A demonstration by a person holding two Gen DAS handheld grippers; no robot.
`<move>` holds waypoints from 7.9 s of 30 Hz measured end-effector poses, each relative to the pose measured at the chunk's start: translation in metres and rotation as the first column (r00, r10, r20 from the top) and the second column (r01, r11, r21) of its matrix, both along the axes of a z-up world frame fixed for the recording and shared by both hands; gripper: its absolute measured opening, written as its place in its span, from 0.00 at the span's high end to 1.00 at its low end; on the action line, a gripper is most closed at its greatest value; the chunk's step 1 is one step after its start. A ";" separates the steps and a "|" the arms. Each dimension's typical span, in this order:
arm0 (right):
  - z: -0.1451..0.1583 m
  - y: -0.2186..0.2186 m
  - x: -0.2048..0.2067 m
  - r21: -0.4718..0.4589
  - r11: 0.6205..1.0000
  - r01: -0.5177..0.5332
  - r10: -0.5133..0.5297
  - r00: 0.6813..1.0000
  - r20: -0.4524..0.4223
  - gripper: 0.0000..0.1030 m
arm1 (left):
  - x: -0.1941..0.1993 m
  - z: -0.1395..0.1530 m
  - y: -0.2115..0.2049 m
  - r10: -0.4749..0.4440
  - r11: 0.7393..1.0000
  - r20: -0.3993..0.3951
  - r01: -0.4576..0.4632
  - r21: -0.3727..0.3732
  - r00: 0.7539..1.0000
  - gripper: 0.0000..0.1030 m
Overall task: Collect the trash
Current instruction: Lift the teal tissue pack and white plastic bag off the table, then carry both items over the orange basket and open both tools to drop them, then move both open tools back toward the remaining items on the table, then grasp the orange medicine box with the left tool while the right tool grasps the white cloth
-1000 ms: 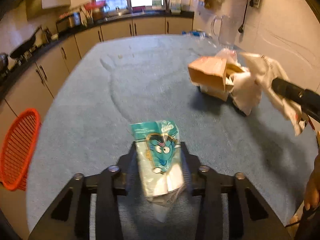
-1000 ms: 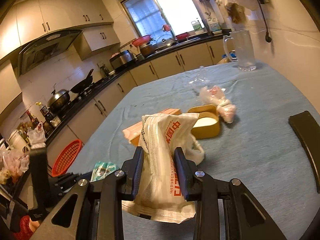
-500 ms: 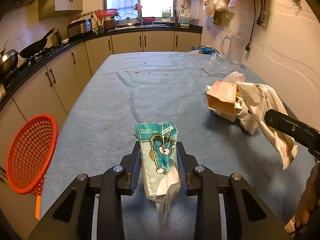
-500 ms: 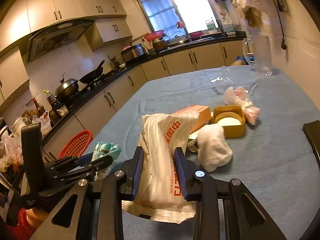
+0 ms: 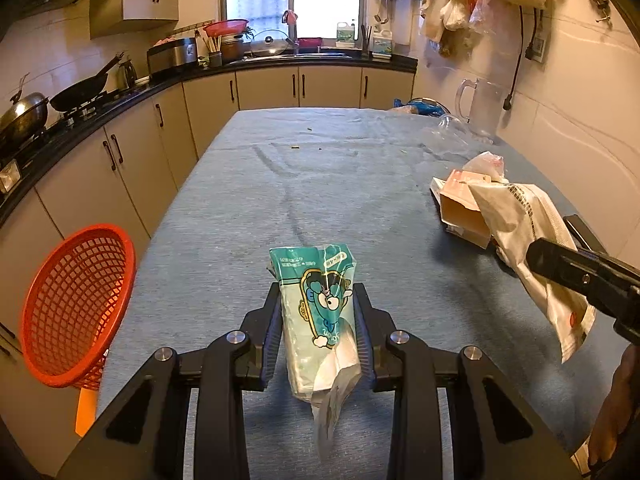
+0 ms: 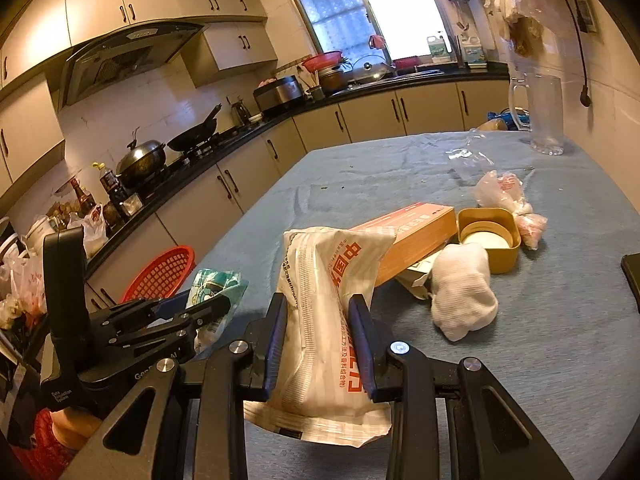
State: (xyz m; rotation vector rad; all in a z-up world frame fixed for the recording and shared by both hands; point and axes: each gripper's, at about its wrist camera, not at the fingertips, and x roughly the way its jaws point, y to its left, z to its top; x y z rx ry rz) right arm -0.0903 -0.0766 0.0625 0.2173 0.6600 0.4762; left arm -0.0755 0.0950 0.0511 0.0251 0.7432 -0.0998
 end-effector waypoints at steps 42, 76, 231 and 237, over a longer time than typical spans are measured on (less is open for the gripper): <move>0.009 0.061 0.019 -0.045 0.991 -0.124 0.123 0.992 -0.018 0.67 | -0.016 0.022 0.063 0.111 0.992 0.061 -0.107 -0.072 0.992 0.69; -0.005 0.253 0.099 0.214 0.873 -0.438 0.484 0.831 -0.276 0.67 | -0.022 0.003 0.256 0.441 0.888 0.008 -0.434 -0.151 0.898 0.68; -0.043 -0.108 0.027 -0.034 0.947 0.318 -0.320 0.935 -0.153 0.78 | 0.043 -0.002 -0.095 -0.199 0.979 -0.033 0.200 0.034 0.979 0.51; -0.041 -0.102 0.027 -0.071 0.942 0.327 -0.334 0.932 -0.143 0.78 | 0.023 -0.012 -0.072 -0.197 0.980 -0.072 0.197 0.000 0.978 0.52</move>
